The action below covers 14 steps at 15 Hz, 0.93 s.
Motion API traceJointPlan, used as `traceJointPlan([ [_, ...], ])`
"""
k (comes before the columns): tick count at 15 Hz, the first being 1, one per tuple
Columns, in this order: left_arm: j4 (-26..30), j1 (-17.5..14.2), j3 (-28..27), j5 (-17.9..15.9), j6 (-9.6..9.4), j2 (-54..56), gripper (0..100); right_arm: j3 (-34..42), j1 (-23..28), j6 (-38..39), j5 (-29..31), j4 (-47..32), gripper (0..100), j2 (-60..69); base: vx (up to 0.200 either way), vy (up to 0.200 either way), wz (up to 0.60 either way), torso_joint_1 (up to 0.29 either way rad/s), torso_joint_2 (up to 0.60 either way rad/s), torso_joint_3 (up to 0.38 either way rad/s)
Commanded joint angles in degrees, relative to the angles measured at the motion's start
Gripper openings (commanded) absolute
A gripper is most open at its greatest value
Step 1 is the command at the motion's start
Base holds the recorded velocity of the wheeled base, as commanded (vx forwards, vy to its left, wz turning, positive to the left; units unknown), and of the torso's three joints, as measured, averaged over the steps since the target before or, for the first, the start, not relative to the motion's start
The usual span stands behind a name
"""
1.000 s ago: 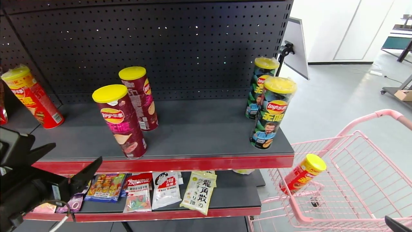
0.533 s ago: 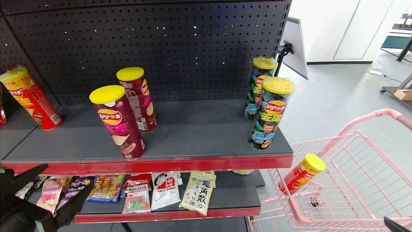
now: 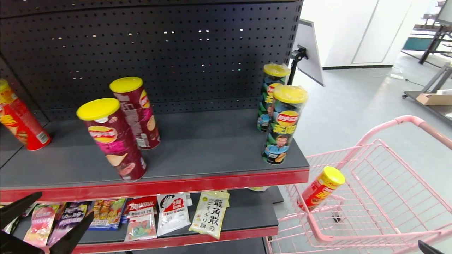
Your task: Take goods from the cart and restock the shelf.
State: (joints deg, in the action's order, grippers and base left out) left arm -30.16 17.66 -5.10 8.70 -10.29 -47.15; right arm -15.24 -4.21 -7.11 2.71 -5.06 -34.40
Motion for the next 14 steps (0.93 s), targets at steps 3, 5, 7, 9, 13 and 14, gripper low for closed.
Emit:
traceJointPlan([
  [3, -0.16, 0.00, -0.18, 0.00, -0.17, 0.48, 100, -0.05, -0.01, -0.01, -0.07, 0.31, 100, -1.37, 0.000, 0.000, -0.40, 0.008, 0.00, 0.000],
  [5, -0.07, 0.00, -0.18, -0.09, -0.17, 1.27, 100, -0.05, -0.01, -0.01, -0.07, 0.40, 100, -2.07, 0.000, 0.000, 0.00, 0.000, 0.00, 0.000],
  [7, 0.28, 0.09, -0.09, -1.67, -0.17, 2.77, 100, -0.05, -0.01, -0.01, 0.02, 0.40, 100, -2.69, 0.000, 0.000, 0.00, 0.000, 0.00, 0.000],
  [9, 2.03, 0.09, -0.09, -2.29, -0.26, 4.35, 100, -0.05, 0.16, -0.01, 0.02, 0.40, 100, -3.65, 0.000, 0.000, 0.00, -0.050, 0.10, 0.070],
  [13, 8.27, 0.18, -0.18, -2.38, -0.26, 9.89, 100, 0.03, 0.16, -0.01, 0.02, 0.40, 100, -4.97, 0.000, 0.000, 0.00, -0.126, 0.33, 0.193],
  [14, 10.30, 0.18, -0.18, -2.38, -0.35, 11.73, 100, 0.03, 0.07, -0.01, 0.02, 0.40, 100, -5.24, 0.000, 0.000, 0.00, -0.139, 0.36, 0.212],
])
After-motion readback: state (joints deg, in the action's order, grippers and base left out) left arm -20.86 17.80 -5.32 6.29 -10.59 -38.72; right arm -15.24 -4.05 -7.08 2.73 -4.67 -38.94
